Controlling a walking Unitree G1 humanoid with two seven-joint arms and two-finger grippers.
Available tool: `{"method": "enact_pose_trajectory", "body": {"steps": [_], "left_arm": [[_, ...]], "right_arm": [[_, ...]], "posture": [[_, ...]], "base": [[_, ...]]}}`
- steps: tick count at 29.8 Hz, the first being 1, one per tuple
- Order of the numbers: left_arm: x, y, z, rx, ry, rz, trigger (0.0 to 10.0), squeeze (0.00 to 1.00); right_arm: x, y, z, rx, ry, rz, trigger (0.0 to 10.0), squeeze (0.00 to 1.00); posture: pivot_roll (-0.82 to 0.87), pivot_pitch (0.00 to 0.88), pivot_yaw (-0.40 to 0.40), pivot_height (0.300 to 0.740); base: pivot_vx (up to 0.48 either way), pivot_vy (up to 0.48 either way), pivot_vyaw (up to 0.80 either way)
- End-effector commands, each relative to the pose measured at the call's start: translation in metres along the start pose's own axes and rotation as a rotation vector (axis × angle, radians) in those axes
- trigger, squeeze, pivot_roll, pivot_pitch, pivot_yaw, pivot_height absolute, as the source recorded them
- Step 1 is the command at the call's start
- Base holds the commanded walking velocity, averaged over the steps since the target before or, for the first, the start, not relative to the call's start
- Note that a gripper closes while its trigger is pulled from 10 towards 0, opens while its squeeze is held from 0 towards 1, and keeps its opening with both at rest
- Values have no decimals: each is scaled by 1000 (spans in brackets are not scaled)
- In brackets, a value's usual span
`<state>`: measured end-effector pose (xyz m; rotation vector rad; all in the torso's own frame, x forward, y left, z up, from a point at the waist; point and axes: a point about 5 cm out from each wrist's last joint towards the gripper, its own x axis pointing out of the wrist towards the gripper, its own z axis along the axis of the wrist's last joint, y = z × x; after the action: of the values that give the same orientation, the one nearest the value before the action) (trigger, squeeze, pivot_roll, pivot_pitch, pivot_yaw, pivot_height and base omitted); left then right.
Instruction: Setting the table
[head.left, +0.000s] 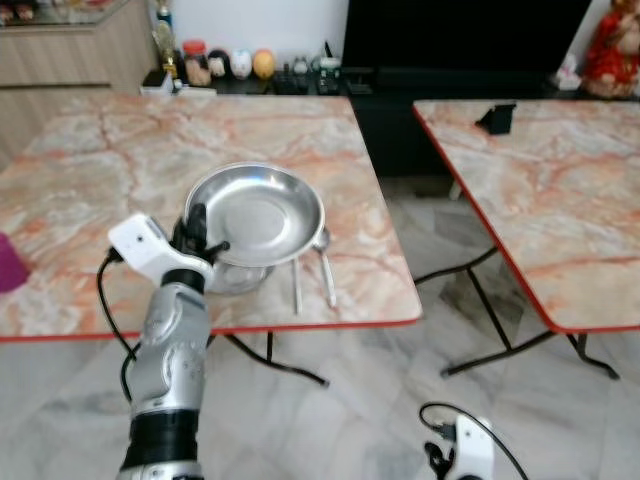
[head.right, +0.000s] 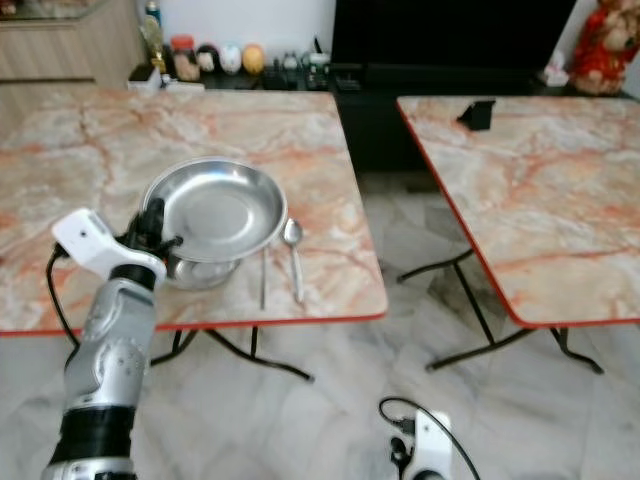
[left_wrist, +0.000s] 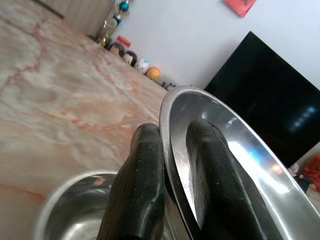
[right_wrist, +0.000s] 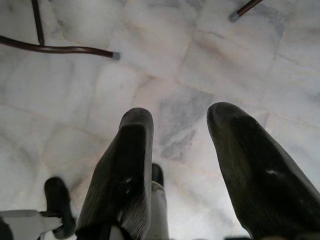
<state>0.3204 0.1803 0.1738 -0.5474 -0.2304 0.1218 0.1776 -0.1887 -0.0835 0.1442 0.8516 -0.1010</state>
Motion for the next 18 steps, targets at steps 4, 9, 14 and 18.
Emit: {"method": "enact_pose_trajectory", "body": {"steps": [4,9,14,18], "left_arm": [[1,-9,0,3,-3,-21,10000,0],[1,-9,-1,7,3,-17,10000,0],[2,-9,-1,7,5,-15,10000,0],[2,-9,-1,12,8,-15,10000,0]], "right_arm": [[-1,-9,2,-18,-2,-23,10000,0],[0,-8,3,-34,-3,-23,10000,0],[0,-7,2,-2,-4,-27,10000,0],[0,-7,3,-18,-4,-25,10000,0]], "posture": [[54,0,-42,740],[52,0,-39,740],[51,0,-39,740],[49,0,-37,740]], "base": [[0,-480,0],[0,-480,401],[0,-480,279],[0,-480,0]]}}
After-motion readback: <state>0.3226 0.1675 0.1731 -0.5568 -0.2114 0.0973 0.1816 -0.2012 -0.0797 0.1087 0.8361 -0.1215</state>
